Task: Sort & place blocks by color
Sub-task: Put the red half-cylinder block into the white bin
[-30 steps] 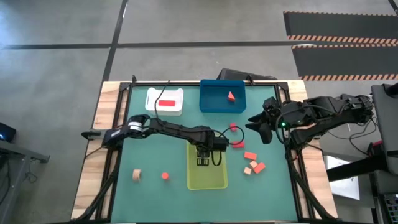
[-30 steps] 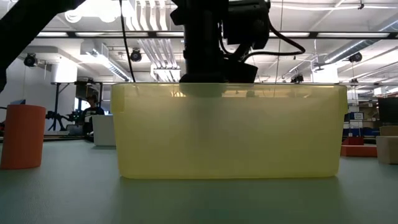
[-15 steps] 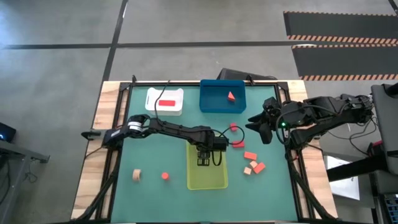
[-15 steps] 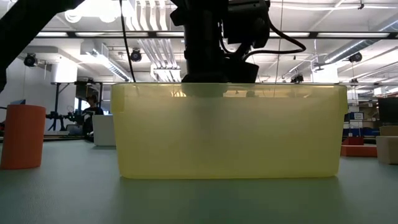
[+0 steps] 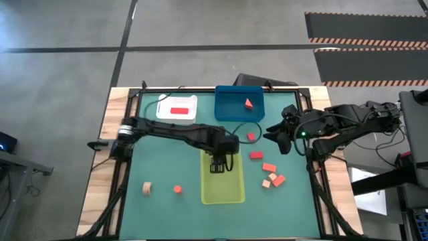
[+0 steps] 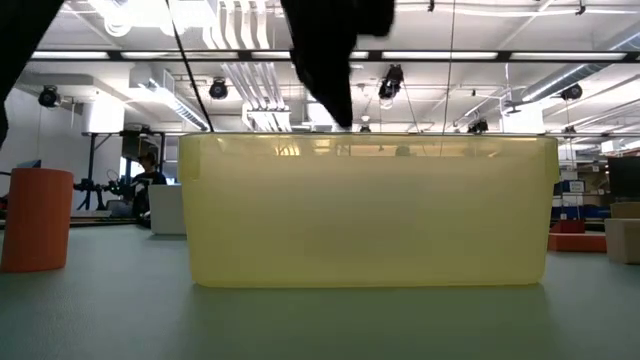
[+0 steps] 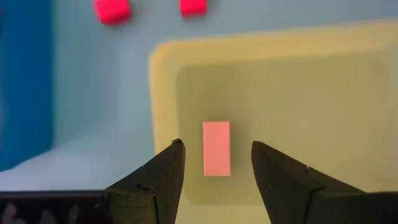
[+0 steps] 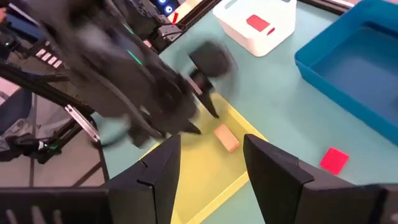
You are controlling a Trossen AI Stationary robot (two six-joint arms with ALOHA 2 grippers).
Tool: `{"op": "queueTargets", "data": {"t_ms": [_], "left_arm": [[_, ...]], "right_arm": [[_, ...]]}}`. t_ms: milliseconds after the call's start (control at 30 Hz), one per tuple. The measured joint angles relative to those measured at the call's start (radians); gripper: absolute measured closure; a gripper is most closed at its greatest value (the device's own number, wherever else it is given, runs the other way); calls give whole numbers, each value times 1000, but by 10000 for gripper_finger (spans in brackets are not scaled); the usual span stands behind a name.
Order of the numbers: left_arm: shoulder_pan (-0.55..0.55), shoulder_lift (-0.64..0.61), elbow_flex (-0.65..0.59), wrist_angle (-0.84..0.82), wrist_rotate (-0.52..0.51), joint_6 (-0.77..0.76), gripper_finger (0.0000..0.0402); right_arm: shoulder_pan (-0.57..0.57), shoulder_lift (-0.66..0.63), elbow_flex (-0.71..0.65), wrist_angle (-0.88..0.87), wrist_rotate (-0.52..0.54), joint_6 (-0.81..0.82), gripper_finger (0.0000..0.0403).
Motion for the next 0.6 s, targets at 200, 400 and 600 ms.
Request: {"op": "queueTargets", "data": {"t_ms": [200,400,600], "left_arm": [[1,-154,-15,9,-39,-44,232],[22,-298,-92,18,-67,-43,233],[80,-459,-260,112,-68,-35,233]], "right_arm": [[-8,54,-1,-6,-1,82,236],[-70,119,-1,-45,-5,178,236],[-201,190,-1,-82,-79,228,238]]}}
